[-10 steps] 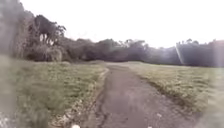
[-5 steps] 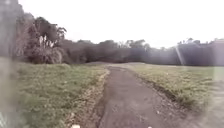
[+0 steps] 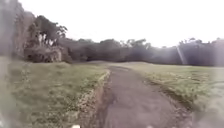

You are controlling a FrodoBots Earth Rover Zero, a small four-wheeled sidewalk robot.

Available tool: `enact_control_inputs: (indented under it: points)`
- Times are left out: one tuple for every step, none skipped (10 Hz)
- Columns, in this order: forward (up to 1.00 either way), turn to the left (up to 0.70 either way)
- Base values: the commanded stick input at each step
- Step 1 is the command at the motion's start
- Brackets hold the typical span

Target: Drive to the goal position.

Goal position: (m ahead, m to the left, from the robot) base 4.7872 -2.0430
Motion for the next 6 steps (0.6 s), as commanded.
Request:
enact_control_inputs:
  points:
    - [0.7, 0.0]
    - [0.7, 0.0]
    - [0.7, 0.0]
    - [0.7, 0.0]
    - [0.7, 0.0]
    - [0.7, 0.0]
